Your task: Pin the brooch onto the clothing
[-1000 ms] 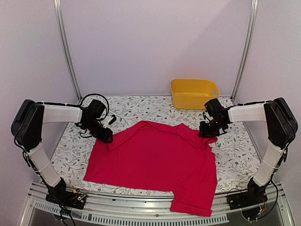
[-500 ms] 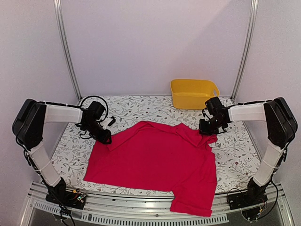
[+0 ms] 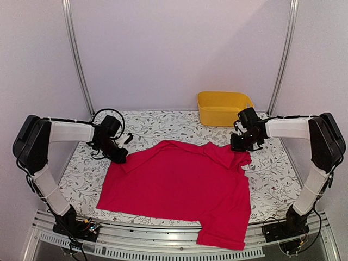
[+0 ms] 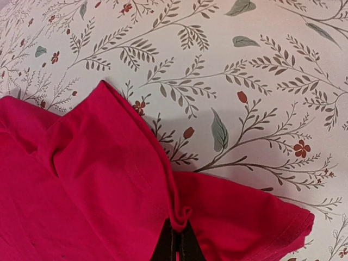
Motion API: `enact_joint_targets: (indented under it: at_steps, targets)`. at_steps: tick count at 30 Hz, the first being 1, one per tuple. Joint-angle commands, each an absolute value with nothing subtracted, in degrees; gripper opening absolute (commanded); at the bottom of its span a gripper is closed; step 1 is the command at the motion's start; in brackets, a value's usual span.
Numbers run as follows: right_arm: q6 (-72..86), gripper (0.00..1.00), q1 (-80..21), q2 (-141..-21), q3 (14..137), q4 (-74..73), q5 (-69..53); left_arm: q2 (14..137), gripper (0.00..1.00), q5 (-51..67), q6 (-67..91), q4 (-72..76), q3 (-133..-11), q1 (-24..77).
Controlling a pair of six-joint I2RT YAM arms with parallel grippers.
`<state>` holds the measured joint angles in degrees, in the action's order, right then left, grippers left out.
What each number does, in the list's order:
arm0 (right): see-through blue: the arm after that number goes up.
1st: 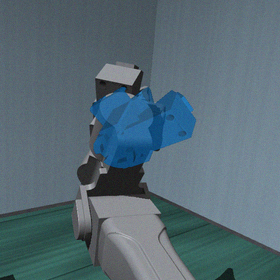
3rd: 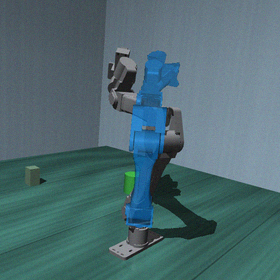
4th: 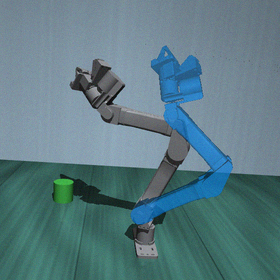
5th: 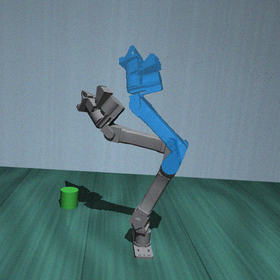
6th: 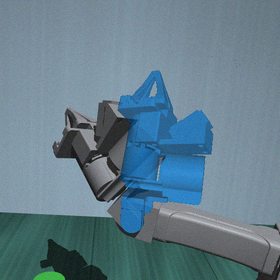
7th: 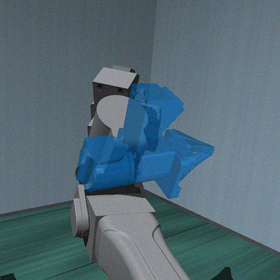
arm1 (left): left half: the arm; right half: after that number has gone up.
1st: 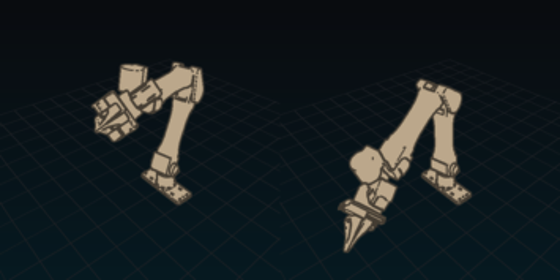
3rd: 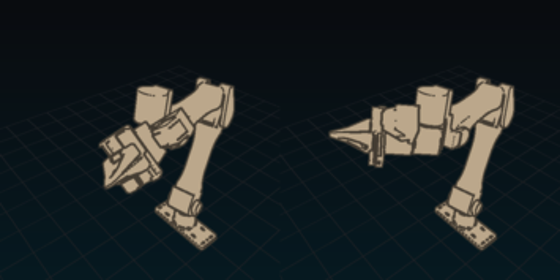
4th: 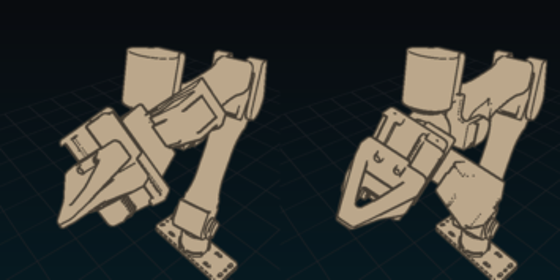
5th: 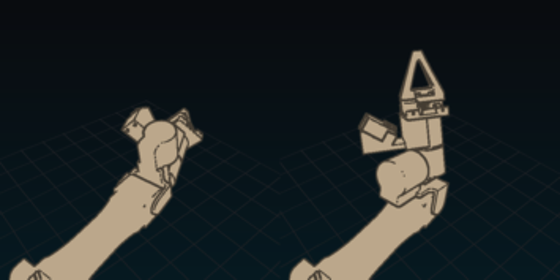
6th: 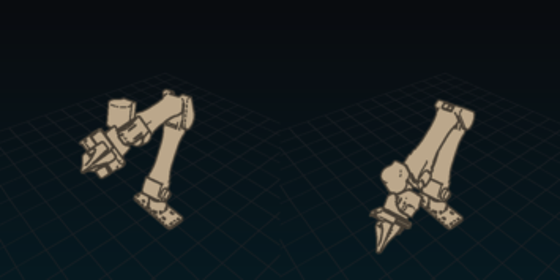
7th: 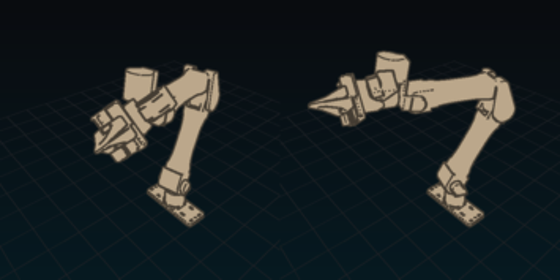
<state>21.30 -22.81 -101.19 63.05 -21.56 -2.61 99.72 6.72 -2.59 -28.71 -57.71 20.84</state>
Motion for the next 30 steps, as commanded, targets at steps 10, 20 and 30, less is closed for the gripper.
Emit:
enact_joint_targets:
  at_steps: [10,20,30]
  targets:
    - [1.7,0.00,-20.9,-105.0,81.1,-21.2,13.4,101.7,0.00,-15.7,-14.8,-19.5,-71.1,18.4]
    - [-16.7,0.00,-20.9,-110.2,85.1,-13.3,19.7,113.4,0.00,-23.8,-21.5,-11.2,-80.7,15.5]
    - [-19.4,0.00,-20.9,-113.0,86.1,-11.4,15.2,119.6,0.00,-21.9,-22.0,-8.6,-80.4,15.4]
